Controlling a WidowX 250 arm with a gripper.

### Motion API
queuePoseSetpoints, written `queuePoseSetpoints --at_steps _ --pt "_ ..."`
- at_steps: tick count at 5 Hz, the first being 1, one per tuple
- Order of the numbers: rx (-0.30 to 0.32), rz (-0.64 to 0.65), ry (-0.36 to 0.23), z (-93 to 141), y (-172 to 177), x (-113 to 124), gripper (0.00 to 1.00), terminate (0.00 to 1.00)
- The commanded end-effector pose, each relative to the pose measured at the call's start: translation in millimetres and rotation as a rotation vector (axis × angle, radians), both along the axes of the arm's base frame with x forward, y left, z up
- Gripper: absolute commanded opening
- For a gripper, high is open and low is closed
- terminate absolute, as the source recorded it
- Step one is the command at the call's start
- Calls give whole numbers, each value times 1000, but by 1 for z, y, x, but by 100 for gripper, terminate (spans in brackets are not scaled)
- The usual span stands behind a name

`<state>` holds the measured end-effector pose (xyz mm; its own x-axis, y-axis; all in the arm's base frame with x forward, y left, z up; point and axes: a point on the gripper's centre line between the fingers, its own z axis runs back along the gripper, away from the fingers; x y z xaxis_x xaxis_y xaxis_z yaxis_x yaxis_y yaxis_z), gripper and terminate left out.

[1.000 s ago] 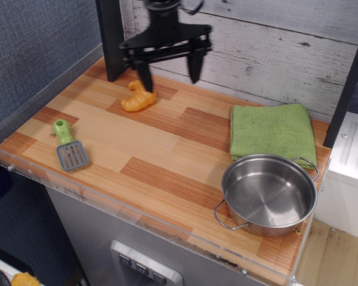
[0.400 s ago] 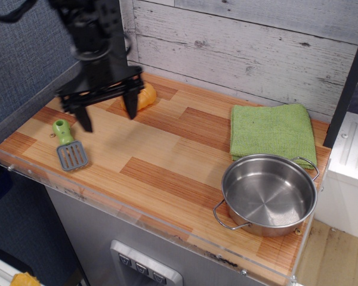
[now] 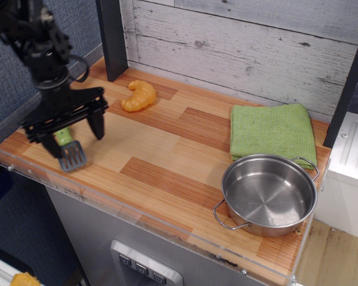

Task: Take the green spatula and put it on the green towel

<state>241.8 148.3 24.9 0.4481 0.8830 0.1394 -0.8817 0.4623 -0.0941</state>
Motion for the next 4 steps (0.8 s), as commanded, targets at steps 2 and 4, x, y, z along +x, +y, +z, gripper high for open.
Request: queuePoseSetpoints --at_steps 2,4 --pt "-8 55 4 -1 10 -12 100 0" --pt "-21 0 32 -8 1 -1 100 0"
